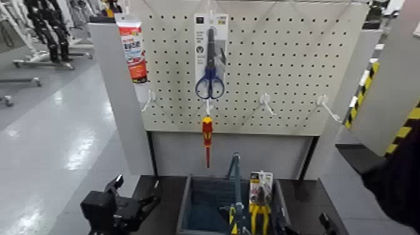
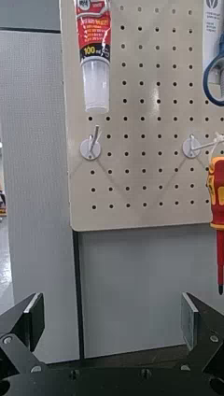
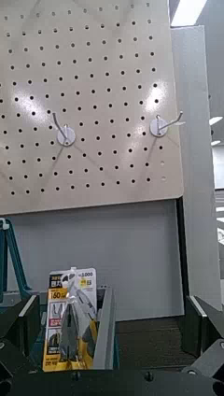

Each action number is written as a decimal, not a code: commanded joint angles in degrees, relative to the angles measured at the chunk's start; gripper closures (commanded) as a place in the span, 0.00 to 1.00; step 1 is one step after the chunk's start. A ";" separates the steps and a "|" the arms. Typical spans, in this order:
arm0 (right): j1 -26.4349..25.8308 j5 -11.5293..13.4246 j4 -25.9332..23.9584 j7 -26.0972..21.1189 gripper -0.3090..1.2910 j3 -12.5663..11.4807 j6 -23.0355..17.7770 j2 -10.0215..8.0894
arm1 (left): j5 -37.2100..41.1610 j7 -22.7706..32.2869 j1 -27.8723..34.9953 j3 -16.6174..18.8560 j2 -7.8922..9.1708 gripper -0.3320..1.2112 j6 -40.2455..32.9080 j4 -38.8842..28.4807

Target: Put the red screwdriver into the crate.

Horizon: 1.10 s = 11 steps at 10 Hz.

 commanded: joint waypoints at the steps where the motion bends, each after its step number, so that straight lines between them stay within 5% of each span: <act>1: -0.01 0.00 0.00 0.00 0.28 0.04 0.00 0.00 | -0.04 -0.09 -0.05 -0.08 0.05 0.34 0.00 0.07; 8: -0.10 -0.26 0.09 0.00 0.28 0.22 0.09 0.09 | 2.78 -4.84 -6.55 -4.04 0.92 0.34 4.22 2.80; 11: -0.19 -0.26 0.18 0.00 0.28 0.30 0.18 0.09 | 4.27 -11.78 -11.56 -4.91 0.66 0.34 7.64 4.82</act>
